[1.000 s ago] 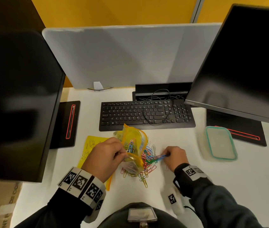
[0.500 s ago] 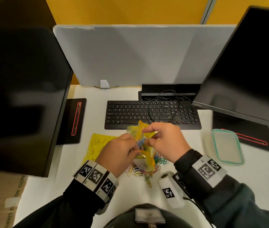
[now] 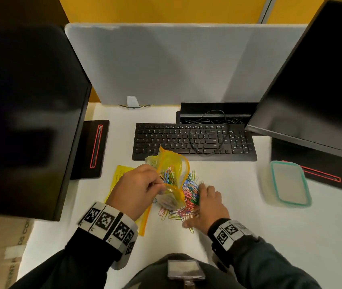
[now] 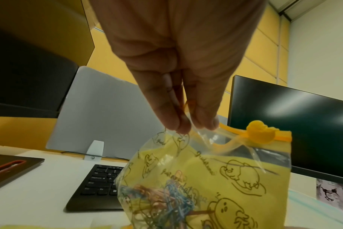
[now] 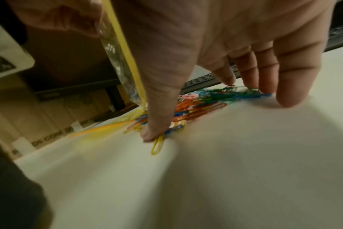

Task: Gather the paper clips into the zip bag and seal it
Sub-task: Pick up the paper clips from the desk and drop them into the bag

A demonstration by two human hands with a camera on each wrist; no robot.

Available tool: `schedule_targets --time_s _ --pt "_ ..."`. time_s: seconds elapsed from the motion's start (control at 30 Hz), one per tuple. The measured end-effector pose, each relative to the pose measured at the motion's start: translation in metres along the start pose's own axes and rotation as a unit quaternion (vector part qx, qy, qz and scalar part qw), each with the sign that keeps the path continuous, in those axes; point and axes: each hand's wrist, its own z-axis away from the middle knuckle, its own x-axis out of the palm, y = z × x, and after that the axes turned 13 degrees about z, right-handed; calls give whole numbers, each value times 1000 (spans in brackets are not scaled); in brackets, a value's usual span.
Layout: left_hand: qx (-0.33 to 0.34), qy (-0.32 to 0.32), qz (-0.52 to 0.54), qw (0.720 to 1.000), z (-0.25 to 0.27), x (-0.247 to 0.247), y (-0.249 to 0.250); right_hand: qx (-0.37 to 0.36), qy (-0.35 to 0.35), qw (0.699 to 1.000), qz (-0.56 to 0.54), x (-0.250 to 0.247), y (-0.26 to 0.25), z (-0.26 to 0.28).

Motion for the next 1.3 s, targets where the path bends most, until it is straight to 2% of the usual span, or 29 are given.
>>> schedule_targets --time_s 0.37,0.5,0.67,0.77,0.83,0.9,0.97,1.07,1.13,1.2,1.27,1.3 --pt "-2 -5 -4 1000 0 1 -3 -32 76 997 -9 -5 24 -21" --pt "-3 -15 -1 1000 0 5 -2 -35 83 996 -7 -8 27 -23" --pt "11 -27 -5 1000 -1 7 -1 20 91 989 -116 -9 38 -28" --pt "16 -28 -3 999 -3 8 -2 63 83 966 -237 -17 47 -22" --pt "21 -31 1 999 -4 9 -2 69 91 937 -330 -35 48 -14" --pt "24 -35 5 999 -4 11 -1 35 104 901 -420 -64 42 -5" --pt "22 -40 5 999 -5 13 0 -29 118 886 -448 -97 29 4" --pt "31 -45 5 999 -7 15 3 -108 133 913 -371 -126 0 11" --pt "40 -45 3 998 -8 14 5 -129 159 943 -263 -130 -18 12" --pt "47 -44 5 998 -8 13 7 -146 154 958 -194 -129 -28 13" --pt "48 -37 9 998 -8 11 7 -143 140 949 -244 -125 -29 13" --pt "45 -32 11 998 -8 9 5 -130 147 934 -297 -124 -25 13"
